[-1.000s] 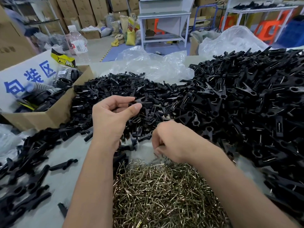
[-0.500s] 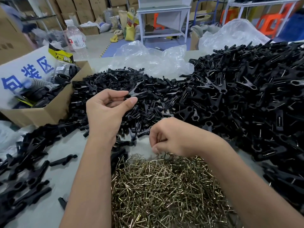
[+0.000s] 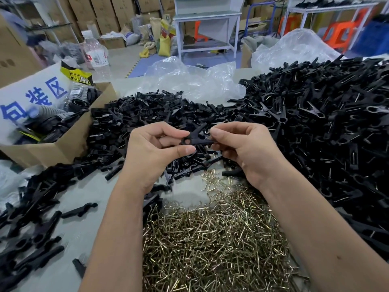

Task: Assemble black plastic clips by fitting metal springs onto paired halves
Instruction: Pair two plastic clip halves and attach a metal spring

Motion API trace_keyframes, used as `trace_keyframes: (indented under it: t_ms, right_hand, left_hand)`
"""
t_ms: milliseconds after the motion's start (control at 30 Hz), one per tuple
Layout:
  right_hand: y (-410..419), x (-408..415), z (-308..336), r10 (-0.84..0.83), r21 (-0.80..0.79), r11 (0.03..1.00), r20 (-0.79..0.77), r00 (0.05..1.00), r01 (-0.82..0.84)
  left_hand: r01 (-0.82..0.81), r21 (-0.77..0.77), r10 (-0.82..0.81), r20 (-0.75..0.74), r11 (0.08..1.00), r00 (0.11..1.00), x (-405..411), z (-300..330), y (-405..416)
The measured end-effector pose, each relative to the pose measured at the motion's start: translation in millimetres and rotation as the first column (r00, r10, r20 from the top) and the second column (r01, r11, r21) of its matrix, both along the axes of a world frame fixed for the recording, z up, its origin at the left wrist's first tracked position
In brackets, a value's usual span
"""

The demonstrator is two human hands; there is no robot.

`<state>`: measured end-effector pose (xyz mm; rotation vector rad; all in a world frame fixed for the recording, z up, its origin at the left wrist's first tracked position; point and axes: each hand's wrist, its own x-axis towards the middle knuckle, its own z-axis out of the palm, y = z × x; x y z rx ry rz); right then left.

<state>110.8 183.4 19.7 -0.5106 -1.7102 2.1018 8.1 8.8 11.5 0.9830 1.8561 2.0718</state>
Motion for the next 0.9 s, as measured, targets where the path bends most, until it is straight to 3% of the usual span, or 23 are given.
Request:
trace_keyframes:
  t_ms: [400, 600, 900]
  right_hand:
    - [0.4, 0.2, -3.3, 0.023, 0.064, 0.998, 0.059, 0.998, -0.027]
    - [12.0, 7.6, 2.9, 0.257, -0.156, 0.952, -0.053, 0.965, -0.262]
    - [3.6, 4.9, -4.6, 0.371, -0.424, 0.827, -0.081, 0.925, -0.369]
  left_hand:
    - [0.061, -0.057, -0.060, 0.009, 0.997, 0.998, 3.9, 3.4, 1.5]
    - [0.036, 0.003, -0.036, 0.045, 0.999, 0.998, 5.4, 5.0, 0.5]
    - [0.048, 0.012, -0.048, 0.009, 0.999, 0.999, 2.5, 6.3, -3.1]
